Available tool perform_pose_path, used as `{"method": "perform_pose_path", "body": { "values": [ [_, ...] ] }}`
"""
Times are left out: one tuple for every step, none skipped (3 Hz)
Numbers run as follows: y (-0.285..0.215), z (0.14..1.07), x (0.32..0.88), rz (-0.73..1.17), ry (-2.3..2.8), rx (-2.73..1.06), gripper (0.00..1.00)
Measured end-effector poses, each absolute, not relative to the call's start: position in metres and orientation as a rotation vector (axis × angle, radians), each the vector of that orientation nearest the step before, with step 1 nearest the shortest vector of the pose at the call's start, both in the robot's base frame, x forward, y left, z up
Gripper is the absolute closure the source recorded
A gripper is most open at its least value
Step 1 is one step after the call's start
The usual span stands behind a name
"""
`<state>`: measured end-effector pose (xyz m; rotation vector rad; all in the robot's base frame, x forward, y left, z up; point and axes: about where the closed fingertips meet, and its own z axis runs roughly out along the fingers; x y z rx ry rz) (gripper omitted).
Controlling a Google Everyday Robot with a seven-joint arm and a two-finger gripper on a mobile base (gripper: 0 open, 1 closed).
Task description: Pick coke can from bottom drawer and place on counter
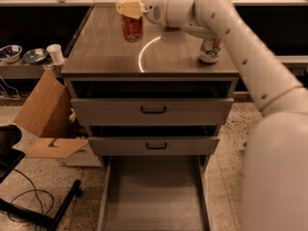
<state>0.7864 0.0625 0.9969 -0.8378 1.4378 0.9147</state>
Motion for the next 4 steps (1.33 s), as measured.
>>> {"method": "perform_pose_path", "body": {
  "values": [
    [0.095,0.988,0.828,0.968,1.424,-0.806,1.0],
    [0.118,0.972,0.851,0.973,1.438,-0.797,1.0],
    [0.123,0.971,0.853,0.975,1.437,-0.798,0.82],
    [0.123,0.971,0.853,0.976,1.437,-0.799,0.59]
  ]
}}
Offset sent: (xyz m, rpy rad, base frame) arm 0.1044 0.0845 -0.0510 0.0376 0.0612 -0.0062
